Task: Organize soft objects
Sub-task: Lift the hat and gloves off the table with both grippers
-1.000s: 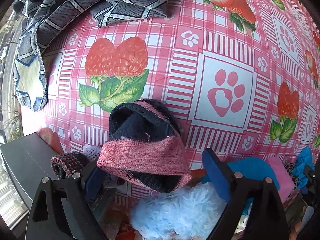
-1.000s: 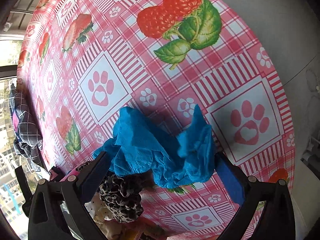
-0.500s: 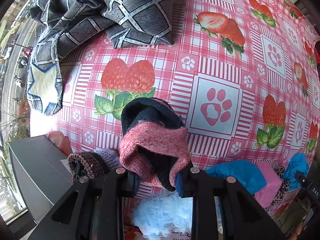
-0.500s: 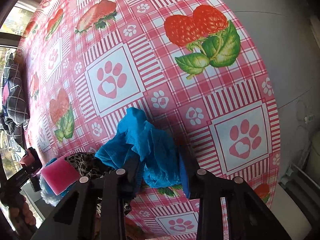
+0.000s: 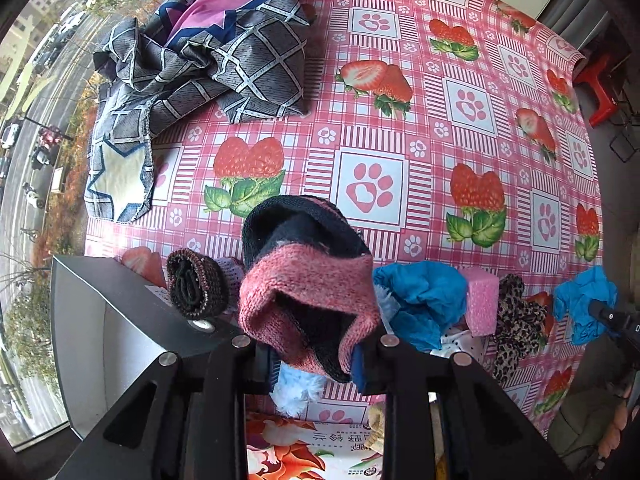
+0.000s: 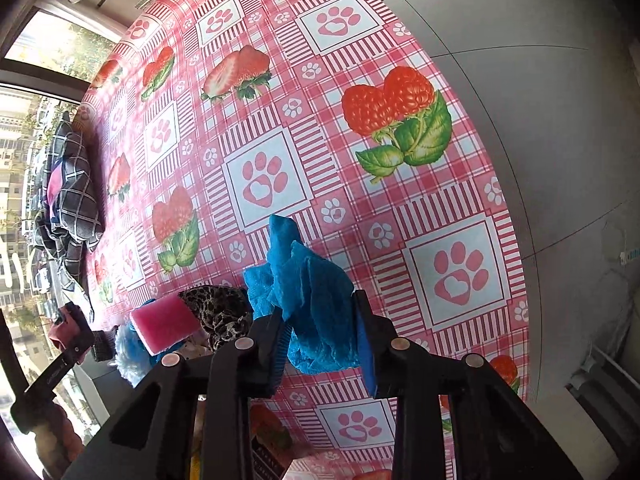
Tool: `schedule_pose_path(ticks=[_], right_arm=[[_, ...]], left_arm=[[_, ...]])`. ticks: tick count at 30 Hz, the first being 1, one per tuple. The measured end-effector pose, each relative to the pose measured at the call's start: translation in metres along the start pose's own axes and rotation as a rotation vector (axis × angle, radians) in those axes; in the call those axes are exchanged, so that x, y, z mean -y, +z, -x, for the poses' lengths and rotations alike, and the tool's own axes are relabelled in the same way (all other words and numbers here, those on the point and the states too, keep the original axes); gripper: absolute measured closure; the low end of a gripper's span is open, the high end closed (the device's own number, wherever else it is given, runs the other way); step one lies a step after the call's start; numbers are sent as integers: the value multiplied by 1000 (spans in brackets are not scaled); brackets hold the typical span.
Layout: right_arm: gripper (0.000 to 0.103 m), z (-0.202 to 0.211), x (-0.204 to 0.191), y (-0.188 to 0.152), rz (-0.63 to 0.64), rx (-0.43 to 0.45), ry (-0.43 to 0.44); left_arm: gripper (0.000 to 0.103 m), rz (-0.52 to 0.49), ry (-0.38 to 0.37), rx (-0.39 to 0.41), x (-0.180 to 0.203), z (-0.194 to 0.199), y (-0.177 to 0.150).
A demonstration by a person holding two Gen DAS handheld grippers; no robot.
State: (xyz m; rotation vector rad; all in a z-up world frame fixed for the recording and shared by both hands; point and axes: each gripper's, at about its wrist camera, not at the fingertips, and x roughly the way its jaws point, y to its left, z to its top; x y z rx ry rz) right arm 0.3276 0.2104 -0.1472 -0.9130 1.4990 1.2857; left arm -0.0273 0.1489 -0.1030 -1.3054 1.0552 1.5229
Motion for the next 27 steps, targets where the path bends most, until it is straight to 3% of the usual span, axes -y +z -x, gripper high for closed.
schedule_pose_path(ticks=[5,17,27], right_arm=[[72,19,4,-21,40,14,-1],[72,52,-9,-63,114,43,6],[72,69,4,-97,116,65,2]], left_arm=[[73,-67,10,42,10,24,-26],[73,-140,-21,50,33,60,-80],[73,-287,-86,118,83,93,-102]])
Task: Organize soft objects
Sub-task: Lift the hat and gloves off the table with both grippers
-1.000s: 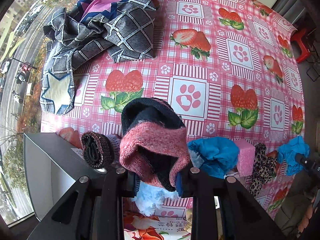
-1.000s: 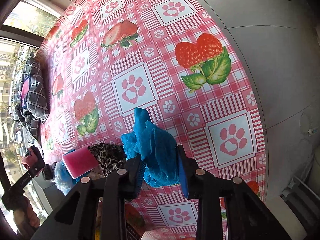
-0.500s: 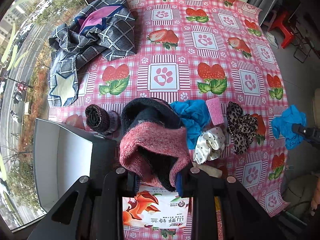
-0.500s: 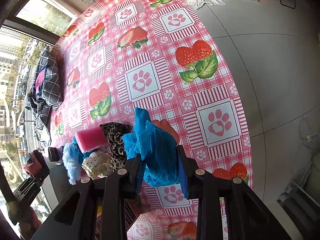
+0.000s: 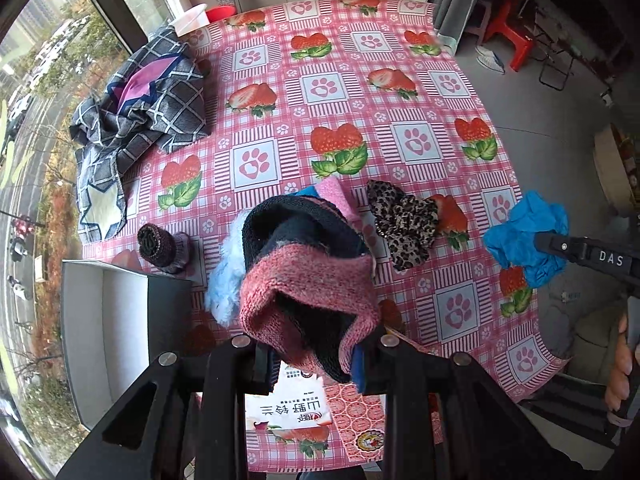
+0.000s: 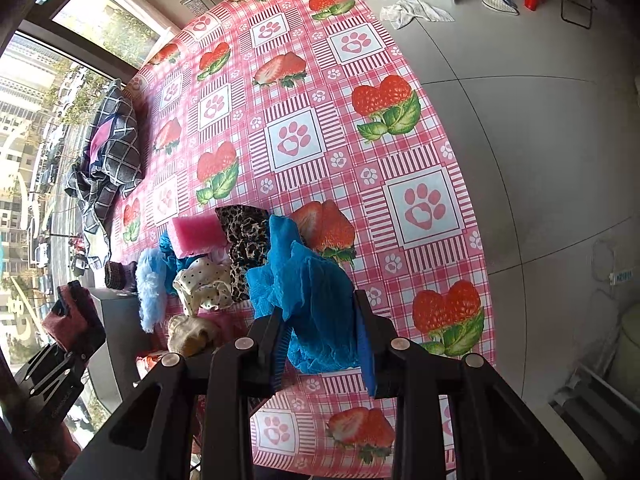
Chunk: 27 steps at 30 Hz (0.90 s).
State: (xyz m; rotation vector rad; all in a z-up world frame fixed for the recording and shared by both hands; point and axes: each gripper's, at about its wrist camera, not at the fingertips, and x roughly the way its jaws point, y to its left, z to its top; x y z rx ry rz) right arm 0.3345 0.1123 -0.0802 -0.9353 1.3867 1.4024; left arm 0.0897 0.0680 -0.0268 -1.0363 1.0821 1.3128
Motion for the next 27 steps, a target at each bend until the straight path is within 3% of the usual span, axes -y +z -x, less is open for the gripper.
schedule_pose_path(ticks=[6,14,27], right_arm=[[72,12,12,-17,-19,19,-1],[72,21,31,-42,-36,33,-22],[72,20,44,-90,-106,19,-67]], left_arm=[[73,-129,-54,17,50,6,4],[73,-312,-126,-15,108,4,-13],[73,-561,-253,-64,143,5,-66]])
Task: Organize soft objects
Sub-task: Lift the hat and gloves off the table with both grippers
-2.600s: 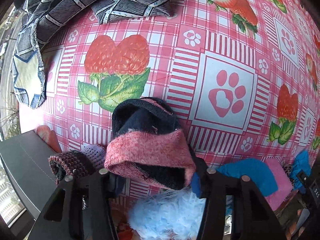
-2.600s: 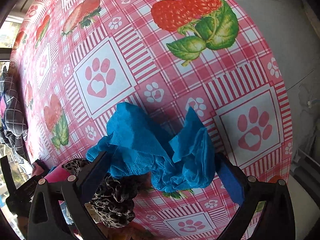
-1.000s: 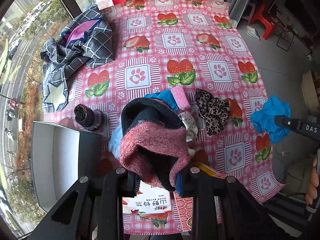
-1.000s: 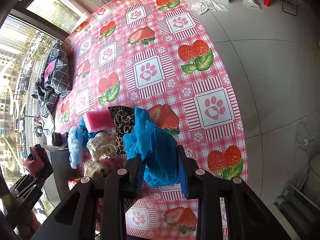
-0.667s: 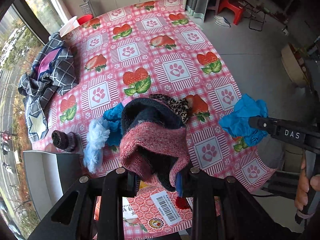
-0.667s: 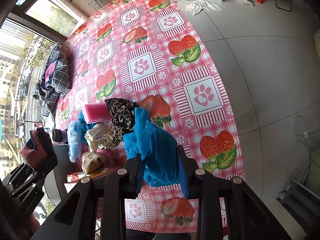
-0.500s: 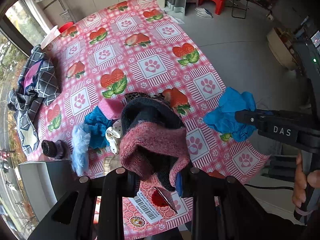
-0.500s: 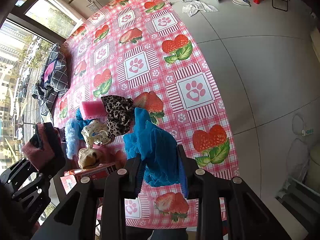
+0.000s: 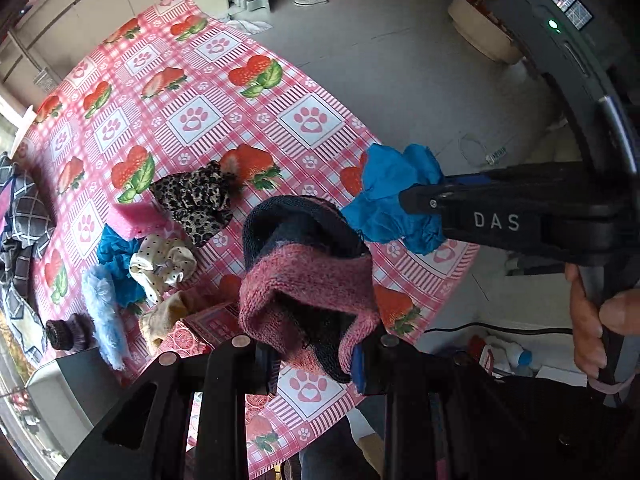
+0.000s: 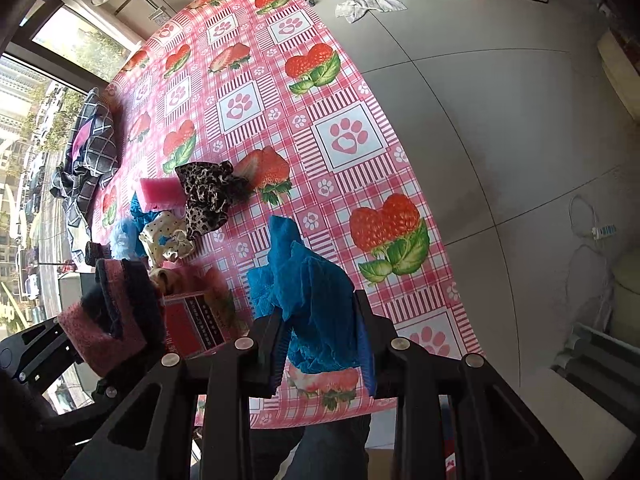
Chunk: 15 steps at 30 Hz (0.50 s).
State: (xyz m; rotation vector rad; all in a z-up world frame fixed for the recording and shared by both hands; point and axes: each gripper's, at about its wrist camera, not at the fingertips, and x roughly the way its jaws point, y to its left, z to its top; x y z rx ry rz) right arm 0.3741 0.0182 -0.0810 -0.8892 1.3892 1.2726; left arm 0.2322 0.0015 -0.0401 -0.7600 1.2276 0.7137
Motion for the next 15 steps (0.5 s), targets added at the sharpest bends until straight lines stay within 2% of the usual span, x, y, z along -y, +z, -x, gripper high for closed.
schedule_pose_path(ticks=[7,15], right_arm=[[72,-7,-18,-41,-21,-23,-19],[72,-15,-55,-90,1,-48,-21]], left_arm=[[73,-92,-41,-13,11,0,-46],[73,-48,-19,6,-16,10,-104]])
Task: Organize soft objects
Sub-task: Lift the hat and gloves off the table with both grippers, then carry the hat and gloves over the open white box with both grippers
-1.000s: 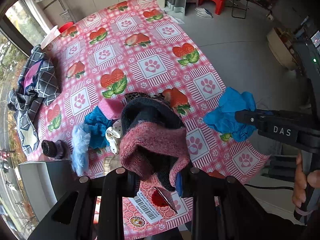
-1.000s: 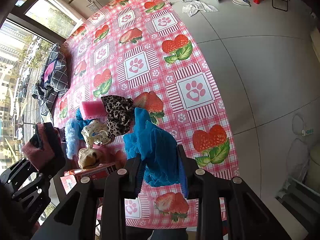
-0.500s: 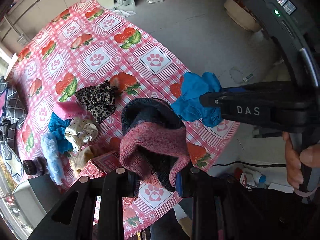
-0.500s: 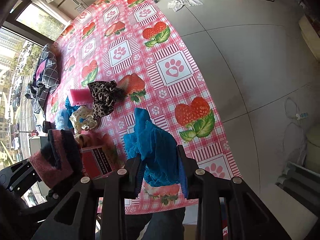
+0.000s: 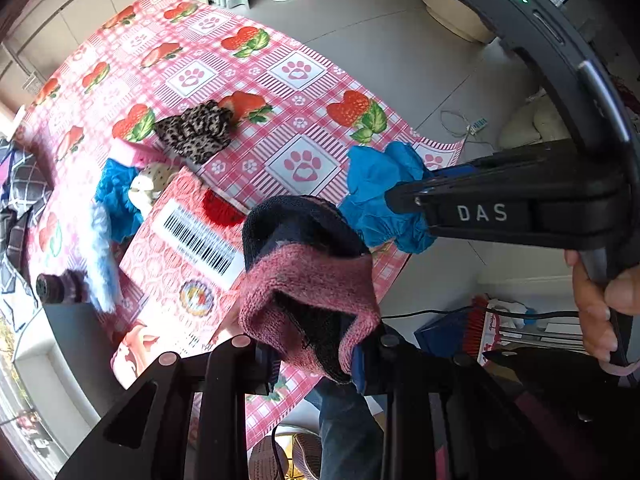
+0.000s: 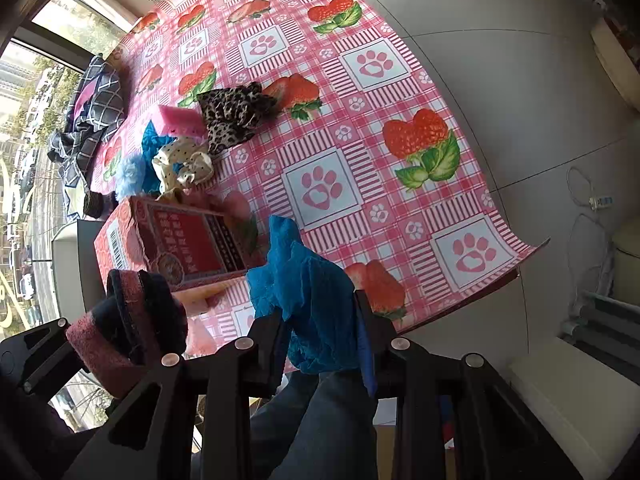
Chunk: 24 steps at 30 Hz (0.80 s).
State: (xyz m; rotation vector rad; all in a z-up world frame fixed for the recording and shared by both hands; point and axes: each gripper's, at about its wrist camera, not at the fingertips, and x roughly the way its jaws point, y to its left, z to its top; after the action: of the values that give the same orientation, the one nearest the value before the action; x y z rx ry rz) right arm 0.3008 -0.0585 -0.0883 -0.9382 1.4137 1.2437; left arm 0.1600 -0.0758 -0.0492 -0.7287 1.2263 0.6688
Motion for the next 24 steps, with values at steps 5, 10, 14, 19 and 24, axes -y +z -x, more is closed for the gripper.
schedule_pose_path(ticks=[5,10,14,19,24], right_arm=[[72,-10,-28,-27,52,-29,1],[72,-22,-63,-50,140,-61,17],[72,-29,-92,-65,229,-86,28],[72,-34,-125,-76,331,-107,44],[72,-41,-161,-85,442,-135,57]], left_arm=[[73,81,35,7,-26,7,-40],[73,200,67,2,-59,11,-81],[73,282,93,-12,-79,13,-110],[73,370,119,-16,-99,17,-143],[73,453,140,-10,-114,22,-165]])
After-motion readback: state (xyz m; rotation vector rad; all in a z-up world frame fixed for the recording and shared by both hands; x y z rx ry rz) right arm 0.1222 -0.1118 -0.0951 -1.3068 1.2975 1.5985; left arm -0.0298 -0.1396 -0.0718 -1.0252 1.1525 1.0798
